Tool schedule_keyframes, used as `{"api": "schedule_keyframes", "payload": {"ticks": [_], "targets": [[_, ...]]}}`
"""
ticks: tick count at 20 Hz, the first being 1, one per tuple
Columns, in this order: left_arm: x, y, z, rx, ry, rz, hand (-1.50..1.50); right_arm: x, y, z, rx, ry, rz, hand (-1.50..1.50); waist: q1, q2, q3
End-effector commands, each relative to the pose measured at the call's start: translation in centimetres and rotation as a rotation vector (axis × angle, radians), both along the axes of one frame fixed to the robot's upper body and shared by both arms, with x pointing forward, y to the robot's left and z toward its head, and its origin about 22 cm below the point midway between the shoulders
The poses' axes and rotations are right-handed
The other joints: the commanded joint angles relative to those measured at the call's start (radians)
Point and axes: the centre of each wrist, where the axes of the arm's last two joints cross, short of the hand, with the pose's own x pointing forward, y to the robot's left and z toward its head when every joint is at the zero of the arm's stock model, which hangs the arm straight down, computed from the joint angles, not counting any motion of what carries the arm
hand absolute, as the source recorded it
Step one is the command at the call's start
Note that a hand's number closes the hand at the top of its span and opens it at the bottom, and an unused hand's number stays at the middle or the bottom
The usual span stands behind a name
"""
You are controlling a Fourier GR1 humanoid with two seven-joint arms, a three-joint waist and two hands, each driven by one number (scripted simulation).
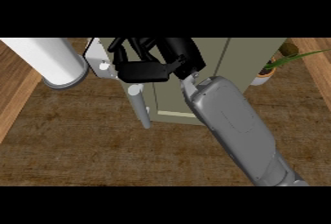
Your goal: Pick up the bottled water, place it into the cabinet and close the cabinet
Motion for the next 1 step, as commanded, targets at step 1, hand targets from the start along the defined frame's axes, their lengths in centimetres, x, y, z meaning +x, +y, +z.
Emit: {"api": "schedule_keyframes", "payload": {"ticks": [1], "targets": [[0.09,-0.26,-0.51,-0.015,0.009,-0.018,1.5,3.35,-2.27,-3.87,-0.058,0.132,-0.207,1.5,-0.001,0.061,0.006]]}}
